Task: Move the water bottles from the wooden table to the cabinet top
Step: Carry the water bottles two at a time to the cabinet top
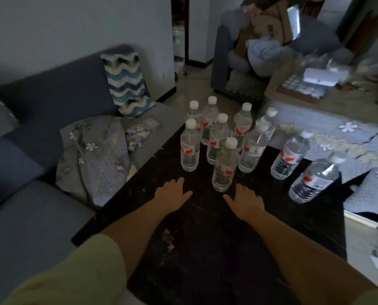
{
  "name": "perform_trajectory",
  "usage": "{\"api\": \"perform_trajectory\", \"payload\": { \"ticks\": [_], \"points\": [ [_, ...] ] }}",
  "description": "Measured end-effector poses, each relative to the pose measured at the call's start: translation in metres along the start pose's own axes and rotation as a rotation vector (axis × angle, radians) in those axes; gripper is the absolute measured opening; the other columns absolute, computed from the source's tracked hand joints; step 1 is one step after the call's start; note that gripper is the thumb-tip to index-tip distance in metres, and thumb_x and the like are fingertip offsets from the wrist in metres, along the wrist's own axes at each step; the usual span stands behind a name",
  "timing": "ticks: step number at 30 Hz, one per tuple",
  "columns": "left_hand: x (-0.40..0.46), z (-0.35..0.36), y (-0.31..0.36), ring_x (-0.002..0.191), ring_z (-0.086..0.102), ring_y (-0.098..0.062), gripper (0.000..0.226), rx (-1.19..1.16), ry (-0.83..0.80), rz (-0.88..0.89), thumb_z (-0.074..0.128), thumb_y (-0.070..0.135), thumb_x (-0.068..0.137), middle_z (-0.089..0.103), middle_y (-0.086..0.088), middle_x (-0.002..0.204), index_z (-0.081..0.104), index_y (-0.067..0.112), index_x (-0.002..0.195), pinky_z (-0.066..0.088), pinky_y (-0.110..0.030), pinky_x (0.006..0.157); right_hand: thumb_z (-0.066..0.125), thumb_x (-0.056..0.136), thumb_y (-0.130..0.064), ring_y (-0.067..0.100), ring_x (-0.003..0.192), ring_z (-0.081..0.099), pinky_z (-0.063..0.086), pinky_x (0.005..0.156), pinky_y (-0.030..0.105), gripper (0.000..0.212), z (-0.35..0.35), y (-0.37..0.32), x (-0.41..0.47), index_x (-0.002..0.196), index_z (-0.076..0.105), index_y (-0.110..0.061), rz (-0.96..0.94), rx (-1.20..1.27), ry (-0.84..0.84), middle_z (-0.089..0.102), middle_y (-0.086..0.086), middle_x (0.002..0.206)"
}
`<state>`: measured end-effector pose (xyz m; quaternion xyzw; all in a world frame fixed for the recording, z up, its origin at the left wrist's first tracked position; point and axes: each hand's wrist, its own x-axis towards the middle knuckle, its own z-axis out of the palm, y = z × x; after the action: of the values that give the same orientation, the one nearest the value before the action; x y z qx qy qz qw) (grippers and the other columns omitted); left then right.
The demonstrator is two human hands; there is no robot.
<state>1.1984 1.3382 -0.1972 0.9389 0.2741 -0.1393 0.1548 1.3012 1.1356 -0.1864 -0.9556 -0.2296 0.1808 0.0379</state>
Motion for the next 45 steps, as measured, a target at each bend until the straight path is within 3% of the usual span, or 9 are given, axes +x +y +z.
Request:
{"api": "perform_trajectory", "payload": {
  "ticks": [4,10,14,17,25,32,35,38,45],
  "points": [
    [0.055,-0.005,-0.015,0.132,0.039,-0.032,0.086,-0.179,-0.022,-0.014,0.050,0.059,0.088,0.033,-0.015,0.149,0.009,0.017,0.151,0.039,-0.047,0.104,0.061,0.081,-0.061,0.029,0.132,0.042,0.041,0.105,0.049,0.090,0.008,-0.022,0.040,0.148,0.022,-0.016,0.136,0.366,0.049,0.039,0.011,0.146],
    [0.107,0.001,-0.005,0.138,0.032,-0.028,0.105,-0.714,0.148,0.043,0.077,0.041,0.075,0.029,-0.013,0.152,0.010,0.017,0.152,0.034,-0.045,0.111,0.084,0.069,-0.031,0.018,0.127,0.049,0.041,0.107,0.040,0.092,0.035,-0.037,0.077,0.142,0.030,-0.019,0.241,0.991,0.295,0.046,0.002,0.141],
    [0.131,-0.002,0.011,0.133,0.041,-0.022,0.100,-1.032,0.281,0.084,0.085,0.019,0.068,0.041,-0.009,0.144,0.024,0.012,0.146,0.037,-0.045,0.110,0.085,0.068,-0.031,0.007,0.112,0.051,0.042,0.094,0.027,0.084,0.046,-0.042,0.094,0.133,0.032,-0.029,0.267,1.062,0.418,0.051,-0.010,0.124],
    [0.146,-0.004,0.021,0.127,0.047,-0.017,0.094,-1.151,0.347,0.045,0.084,0.017,0.068,0.047,-0.005,0.139,0.027,0.015,0.142,0.041,-0.032,0.104,0.084,0.069,-0.034,0.002,0.106,0.053,0.040,0.085,0.016,0.072,0.053,-0.044,0.099,0.121,0.035,-0.036,0.278,1.065,0.458,0.052,-0.016,0.115],
    [0.153,-0.004,0.022,0.107,0.056,-0.012,0.071,-1.121,0.346,0.019,0.081,0.025,0.072,0.057,0.004,0.120,0.041,0.018,0.131,0.042,-0.022,0.085,0.084,0.070,-0.034,-0.003,0.095,0.051,0.034,0.071,0.001,0.067,0.051,-0.042,0.100,0.116,0.035,-0.035,0.300,1.059,0.470,0.051,-0.023,0.102],
    [0.122,-0.002,0.029,0.099,0.053,-0.006,0.067,-0.938,0.234,0.116,0.082,0.027,0.070,0.055,0.011,0.109,0.046,0.021,0.126,0.041,-0.022,0.082,0.083,0.070,-0.034,0.014,0.100,0.061,0.050,0.082,0.028,0.063,0.049,-0.025,0.070,0.118,0.043,-0.025,0.326,1.058,0.391,0.063,-0.005,0.110],
    [0.100,0.001,0.046,0.098,0.057,-0.010,0.065,-0.844,0.114,0.189,0.081,0.029,0.070,0.060,0.004,0.114,0.048,0.020,0.126,0.046,-0.026,0.081,0.082,0.068,-0.038,0.013,0.095,0.062,0.048,0.073,0.025,0.064,0.050,-0.005,0.045,0.120,0.045,-0.027,0.385,1.065,0.398,0.062,-0.009,0.105],
    [0.073,0.014,0.072,0.102,0.061,-0.021,0.065,-0.804,0.017,0.234,0.081,0.032,0.069,0.062,-0.002,0.116,0.048,0.019,0.124,0.051,-0.037,0.089,0.084,0.067,-0.037,0.009,0.093,0.057,0.044,0.077,0.026,0.067,0.054,0.026,0.011,0.122,0.047,-0.027,0.442,1.019,0.428,0.059,-0.011,0.105],
    [-0.012,0.050,0.168,0.094,0.064,-0.020,0.051,-0.672,-0.119,0.418,0.078,0.030,0.071,0.062,0.004,0.101,0.048,0.023,0.112,0.050,-0.034,0.078,0.084,0.067,-0.032,0.019,0.094,0.061,0.049,0.080,0.033,0.067,0.063,0.121,-0.115,0.123,0.049,-0.021,0.718,0.975,0.590,0.063,0.002,0.111]
  ]
}}
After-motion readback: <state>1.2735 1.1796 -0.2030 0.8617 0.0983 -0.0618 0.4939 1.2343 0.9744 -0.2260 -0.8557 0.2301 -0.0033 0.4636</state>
